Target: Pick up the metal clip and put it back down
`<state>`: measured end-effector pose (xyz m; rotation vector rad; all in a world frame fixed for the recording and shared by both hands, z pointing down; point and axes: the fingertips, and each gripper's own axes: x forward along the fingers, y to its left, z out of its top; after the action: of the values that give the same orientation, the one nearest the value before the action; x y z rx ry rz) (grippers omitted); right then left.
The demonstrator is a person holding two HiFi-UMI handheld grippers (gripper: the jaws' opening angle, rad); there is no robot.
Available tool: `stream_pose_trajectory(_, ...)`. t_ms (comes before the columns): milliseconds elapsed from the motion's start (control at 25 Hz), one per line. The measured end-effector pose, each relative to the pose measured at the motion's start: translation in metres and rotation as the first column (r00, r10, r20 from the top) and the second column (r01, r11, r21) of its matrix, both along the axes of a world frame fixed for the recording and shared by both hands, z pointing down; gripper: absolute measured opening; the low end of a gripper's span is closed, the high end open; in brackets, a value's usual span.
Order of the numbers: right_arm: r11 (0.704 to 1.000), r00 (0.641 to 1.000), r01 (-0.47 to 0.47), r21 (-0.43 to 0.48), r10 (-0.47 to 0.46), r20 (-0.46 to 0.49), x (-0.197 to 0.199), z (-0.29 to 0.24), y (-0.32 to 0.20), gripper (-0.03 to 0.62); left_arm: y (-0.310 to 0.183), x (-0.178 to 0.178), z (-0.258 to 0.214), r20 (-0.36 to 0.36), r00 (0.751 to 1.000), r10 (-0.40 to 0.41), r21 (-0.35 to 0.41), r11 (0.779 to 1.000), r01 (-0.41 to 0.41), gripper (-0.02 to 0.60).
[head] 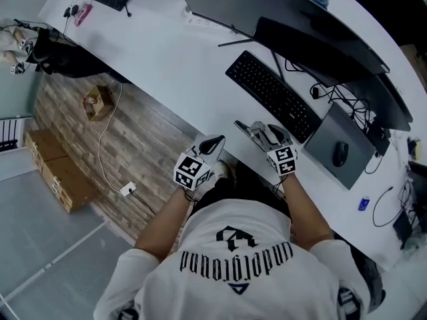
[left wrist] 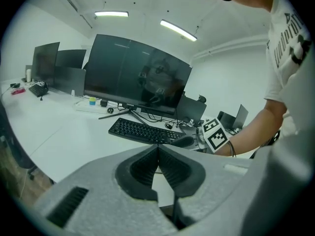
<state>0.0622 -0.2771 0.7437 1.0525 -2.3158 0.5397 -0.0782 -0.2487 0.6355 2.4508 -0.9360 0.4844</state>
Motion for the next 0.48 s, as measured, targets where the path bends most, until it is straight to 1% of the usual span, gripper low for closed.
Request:
stream_pose_trajectory(120, 0.998, 0.999, -0.034, 0.047, 0.033, 0.007, 0.003, -0.026, -0.003, 0.114, 0.003, -0.011, -0.017, -0.008, 1.0, -0.006, 0.035, 0.999, 0.006, 0.012)
stream_pose_trajectory(240, 0.993, 0.999, -0.049, 0.104, 0.047, 0.023, -0.004, -0.062, 0.001, 0.114, 0.01, -0.025, -0.036, -0.022, 1.0, -0.013, 0.072, 0.997, 0.014, 0.012)
stream_pose_trajectory(360, 0.988, 0.998, -0.044, 0.15, 0.038, 0.045, -0.021, -0.1, 0.01, 0.114, 0.017, -0.04, -0.055, -0.054, 0.998, -0.026, 0.105, 0.994, 0.032, 0.012)
stream_pose_trajectory(480, 0.982, 0.998, -0.021, 0.19, 0.01, 0.06, -0.045, -0.135, 0.031, 0.114, 0.031, -0.053, -0.072, -0.081, 0.996, -0.028, 0.126, 0.991, 0.038, 0.012)
